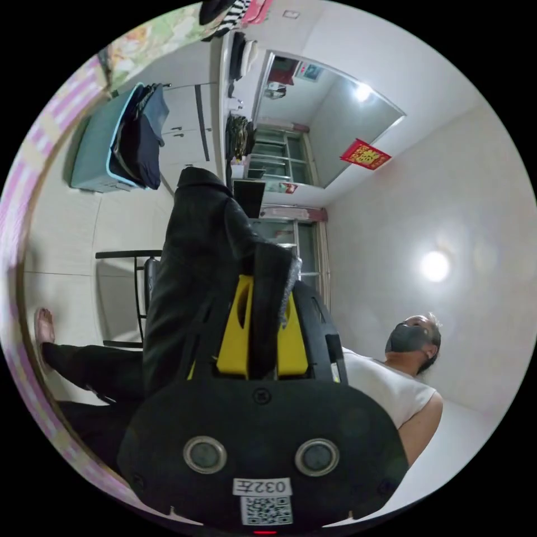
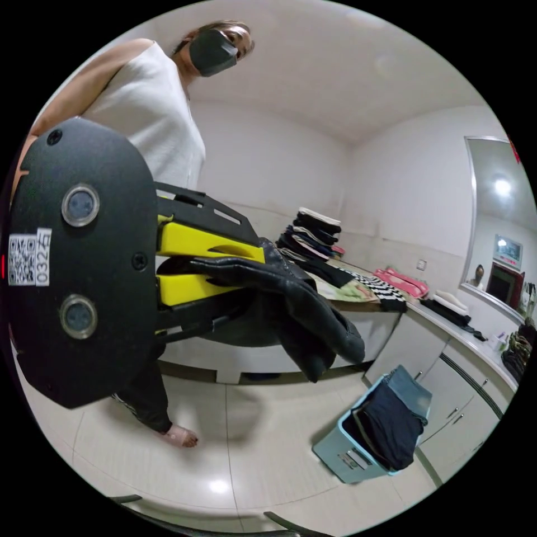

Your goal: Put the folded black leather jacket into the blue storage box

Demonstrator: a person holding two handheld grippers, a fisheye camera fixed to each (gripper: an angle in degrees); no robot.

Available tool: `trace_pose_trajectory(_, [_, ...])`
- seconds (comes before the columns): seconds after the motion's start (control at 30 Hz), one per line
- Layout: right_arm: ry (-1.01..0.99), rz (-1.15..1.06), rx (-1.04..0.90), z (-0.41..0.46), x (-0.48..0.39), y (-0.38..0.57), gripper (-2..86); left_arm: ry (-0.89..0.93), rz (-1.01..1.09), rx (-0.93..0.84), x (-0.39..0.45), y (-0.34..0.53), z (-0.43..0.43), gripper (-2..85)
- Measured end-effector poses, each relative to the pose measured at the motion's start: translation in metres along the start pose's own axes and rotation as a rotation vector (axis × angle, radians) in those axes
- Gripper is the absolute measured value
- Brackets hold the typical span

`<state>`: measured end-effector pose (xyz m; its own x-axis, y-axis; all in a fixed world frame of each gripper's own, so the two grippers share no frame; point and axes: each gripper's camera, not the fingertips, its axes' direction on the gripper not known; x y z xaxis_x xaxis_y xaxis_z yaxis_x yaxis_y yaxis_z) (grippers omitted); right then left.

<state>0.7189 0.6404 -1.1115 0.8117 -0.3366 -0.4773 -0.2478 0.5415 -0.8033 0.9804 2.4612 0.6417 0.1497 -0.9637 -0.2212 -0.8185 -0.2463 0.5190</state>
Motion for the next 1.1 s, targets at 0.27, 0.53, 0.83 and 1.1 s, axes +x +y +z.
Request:
trace_pose_trajectory(0.27, [-0.014,0.093,0.112,-0.042,0.040,-0.046,-0.4,-0.056,-0.065,-0.113,-0.077,-0.137,0.040,2.7])
trace_pose_trajectory(0.53, [0.047,0.200,0.227,-0.043,0.061,-0.102,-0.3,-0.096,-0.082,-0.244,-0.154,-0.291,0.032,2.7])
trace_pose_trajectory(0.83, [0.132,0.306,0.352,-0.049,0.075,-0.152,-0.2,-0.174,-0.161,-0.438,-0.256,-0.459,0.058,3.1])
trace_pose_trajectory(1.1, [0.115,0.400,0.425,-0.073,0.140,-0.197,-0.3,-0.318,-0.265,-0.517,-0.362,-0.572,0.101,3.7])
